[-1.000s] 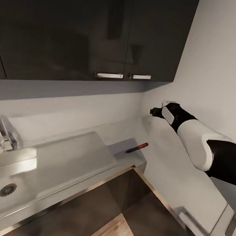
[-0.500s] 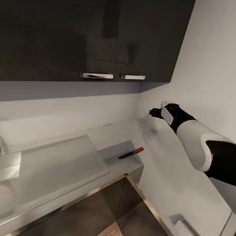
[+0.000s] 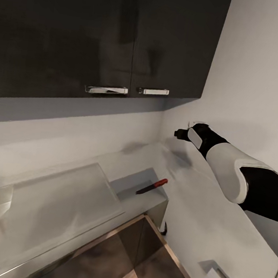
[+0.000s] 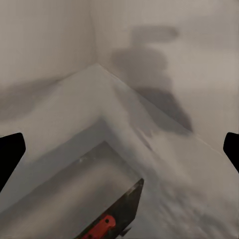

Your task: In the kitchen, take the Vidalia onion out of the sink, dice it on the chopping board with the paring knife, put the diced onion into the bowl on the countertop, then place both the paring knife and the chopping board into the sink.

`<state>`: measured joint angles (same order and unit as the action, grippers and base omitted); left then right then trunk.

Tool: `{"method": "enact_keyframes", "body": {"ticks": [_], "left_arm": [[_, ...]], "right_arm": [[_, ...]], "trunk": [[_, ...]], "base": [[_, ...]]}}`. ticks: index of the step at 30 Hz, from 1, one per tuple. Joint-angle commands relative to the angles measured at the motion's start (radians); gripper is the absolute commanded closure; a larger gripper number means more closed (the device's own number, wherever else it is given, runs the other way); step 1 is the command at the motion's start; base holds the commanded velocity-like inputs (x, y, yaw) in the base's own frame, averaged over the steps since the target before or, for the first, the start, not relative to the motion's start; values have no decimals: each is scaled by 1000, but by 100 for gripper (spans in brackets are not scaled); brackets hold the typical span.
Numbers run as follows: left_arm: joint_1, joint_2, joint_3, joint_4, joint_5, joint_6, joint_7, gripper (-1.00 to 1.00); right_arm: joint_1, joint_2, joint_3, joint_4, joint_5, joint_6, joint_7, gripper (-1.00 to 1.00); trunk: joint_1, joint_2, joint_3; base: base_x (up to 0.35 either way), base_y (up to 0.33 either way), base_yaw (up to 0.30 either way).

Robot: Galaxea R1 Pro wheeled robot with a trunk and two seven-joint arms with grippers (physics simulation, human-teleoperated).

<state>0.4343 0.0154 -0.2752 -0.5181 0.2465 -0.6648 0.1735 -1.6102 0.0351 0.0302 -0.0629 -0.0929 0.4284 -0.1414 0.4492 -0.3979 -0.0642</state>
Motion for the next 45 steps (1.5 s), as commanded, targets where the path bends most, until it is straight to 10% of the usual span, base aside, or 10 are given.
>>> {"method": "enact_keyframes", "body": {"ticks": [1,45], "left_arm": [[0,2,-9,-2,8,-1,6,-100],[0,2,-7,-1,8,-1,6,-100]], "right_arm": [[0,3,4,-2,-9,4,-6,-100],[36,12,2,-2,-7,-25,-6,-100]], "trunk": [[1,-2,-2],[1,-2,-9]], "base": [[32,-1,0],[1,0,127]]}}
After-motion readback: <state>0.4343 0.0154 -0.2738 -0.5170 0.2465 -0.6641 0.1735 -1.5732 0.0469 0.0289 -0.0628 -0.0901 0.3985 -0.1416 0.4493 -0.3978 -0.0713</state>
